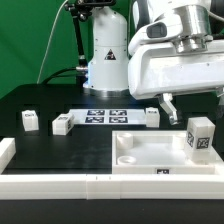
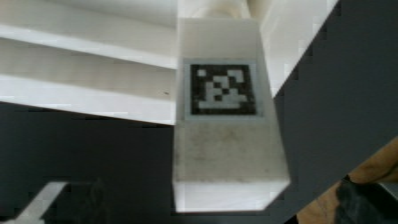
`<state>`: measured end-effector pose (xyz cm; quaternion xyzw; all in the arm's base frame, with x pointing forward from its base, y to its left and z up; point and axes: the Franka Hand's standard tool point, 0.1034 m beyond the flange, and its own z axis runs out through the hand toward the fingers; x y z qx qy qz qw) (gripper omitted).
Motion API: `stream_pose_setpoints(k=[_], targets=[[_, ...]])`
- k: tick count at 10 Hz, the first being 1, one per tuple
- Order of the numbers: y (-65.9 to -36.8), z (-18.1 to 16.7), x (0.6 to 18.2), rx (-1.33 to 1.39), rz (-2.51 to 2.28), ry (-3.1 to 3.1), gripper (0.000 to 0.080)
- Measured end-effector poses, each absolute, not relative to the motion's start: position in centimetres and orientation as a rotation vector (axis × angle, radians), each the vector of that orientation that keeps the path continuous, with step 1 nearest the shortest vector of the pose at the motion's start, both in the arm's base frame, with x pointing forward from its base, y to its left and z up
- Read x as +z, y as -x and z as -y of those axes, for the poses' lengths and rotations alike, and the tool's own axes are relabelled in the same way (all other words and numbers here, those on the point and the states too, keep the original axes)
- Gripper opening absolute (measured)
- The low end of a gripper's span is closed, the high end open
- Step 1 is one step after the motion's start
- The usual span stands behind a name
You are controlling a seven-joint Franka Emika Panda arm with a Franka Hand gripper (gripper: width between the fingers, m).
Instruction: Assemble one leg
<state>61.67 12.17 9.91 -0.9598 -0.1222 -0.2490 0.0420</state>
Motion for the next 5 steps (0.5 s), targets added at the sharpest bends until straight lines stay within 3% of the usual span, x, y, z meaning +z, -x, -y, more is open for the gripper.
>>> stream_pose_setpoints(k=[5], targets=[[-61.0, -11.9, 9.7, -0.016, 0.407, 3.007, 0.0648]])
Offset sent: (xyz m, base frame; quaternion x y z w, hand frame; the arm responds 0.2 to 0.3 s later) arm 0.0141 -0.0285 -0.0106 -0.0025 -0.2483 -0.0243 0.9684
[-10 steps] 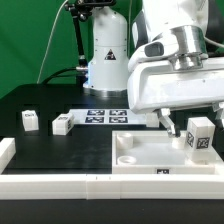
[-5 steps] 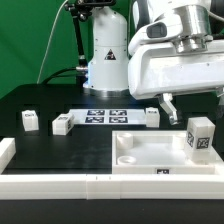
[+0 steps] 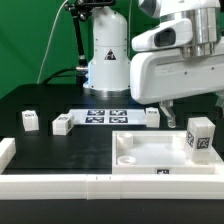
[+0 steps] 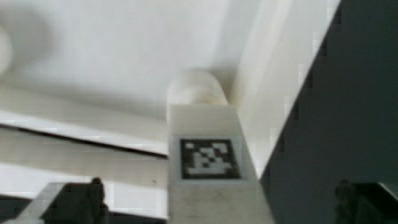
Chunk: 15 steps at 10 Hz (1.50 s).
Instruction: Assemble one leg
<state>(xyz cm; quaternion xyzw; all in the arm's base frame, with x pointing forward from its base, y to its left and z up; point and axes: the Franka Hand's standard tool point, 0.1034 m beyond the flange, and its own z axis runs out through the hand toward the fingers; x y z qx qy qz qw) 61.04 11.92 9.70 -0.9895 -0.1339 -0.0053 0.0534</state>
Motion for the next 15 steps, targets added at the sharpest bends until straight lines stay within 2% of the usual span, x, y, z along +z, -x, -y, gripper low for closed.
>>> stream_pose_setpoints(k=[3, 9, 12, 13, 14, 15], targets=[[-60.4, -12.6, 9.7, 0.259, 0.404, 2.987, 0.0648], [-62.7, -12.2, 9.5, 0.098, 0.33, 3.025, 0.0648], [-62.5, -12.4, 9.0, 0.093, 0.334, 3.023, 0.0648], [-62.4, -12.7, 8.9, 0.094, 0.339, 3.022, 0.0524], [-62.4, -12.7, 8.9, 0.094, 0.339, 3.022, 0.0524], [-62.4, -12.6, 8.9, 0.095, 0.338, 3.022, 0.0384]])
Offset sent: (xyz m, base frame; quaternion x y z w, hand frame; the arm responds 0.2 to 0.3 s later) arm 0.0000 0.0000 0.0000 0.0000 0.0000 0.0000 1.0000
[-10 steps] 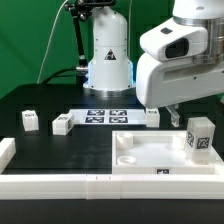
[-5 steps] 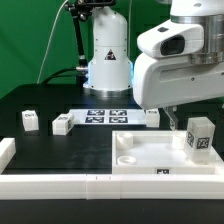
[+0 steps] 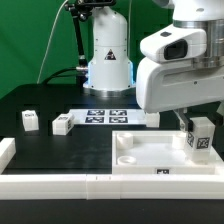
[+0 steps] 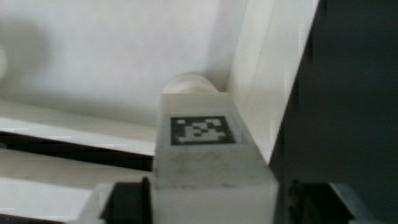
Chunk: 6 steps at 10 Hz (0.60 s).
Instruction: Assemble one leg
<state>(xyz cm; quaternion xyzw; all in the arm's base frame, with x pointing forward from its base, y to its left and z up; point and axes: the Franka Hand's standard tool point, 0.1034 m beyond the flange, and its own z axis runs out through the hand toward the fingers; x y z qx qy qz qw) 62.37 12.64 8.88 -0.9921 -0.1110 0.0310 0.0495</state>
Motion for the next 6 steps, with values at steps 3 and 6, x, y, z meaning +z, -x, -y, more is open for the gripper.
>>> stream_pose_setpoints(k=[3, 6], targets=[[-62.41, -12.47, 8.88, 0.094, 0.335, 3.023, 0.0295], [-62.42, -12.43, 8.88, 0.096, 0.293, 3.028, 0.0295]])
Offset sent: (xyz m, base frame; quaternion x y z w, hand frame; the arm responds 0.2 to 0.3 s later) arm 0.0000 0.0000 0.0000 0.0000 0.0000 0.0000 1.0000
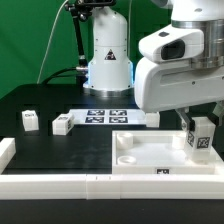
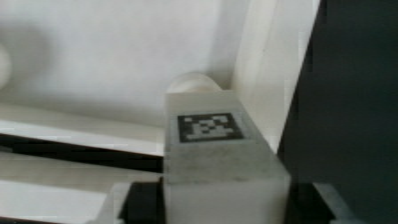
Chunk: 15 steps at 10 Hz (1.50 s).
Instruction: Assemble one leg
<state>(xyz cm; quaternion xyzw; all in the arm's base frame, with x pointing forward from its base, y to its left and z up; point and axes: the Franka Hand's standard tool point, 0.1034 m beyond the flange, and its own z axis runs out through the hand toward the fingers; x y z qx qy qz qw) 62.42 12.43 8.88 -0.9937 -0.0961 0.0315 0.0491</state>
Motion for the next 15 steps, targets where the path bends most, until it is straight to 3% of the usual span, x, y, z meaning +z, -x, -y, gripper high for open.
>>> stream_pose_setpoints(k=[7, 11, 12, 13, 14, 15], targets=[[-62.36, -12.21, 8.82, 0.003, -0.985, 2.916, 0.0295], [-62.33, -12.03, 8.81, 0.021, -1.179, 2.832, 0.0295], [-62.32, -12.07, 8.78, 0.019, -1.115, 2.858, 0.0408], [-62.28, -12.17, 8.75, 0.019, -1.08, 2.871, 0.0408], [-62.27, -12.19, 8.72, 0.013, -0.954, 2.918, 0.0549], [-62.24, -12.21, 8.69, 0.004, -0.714, 2.986, 0.0628]])
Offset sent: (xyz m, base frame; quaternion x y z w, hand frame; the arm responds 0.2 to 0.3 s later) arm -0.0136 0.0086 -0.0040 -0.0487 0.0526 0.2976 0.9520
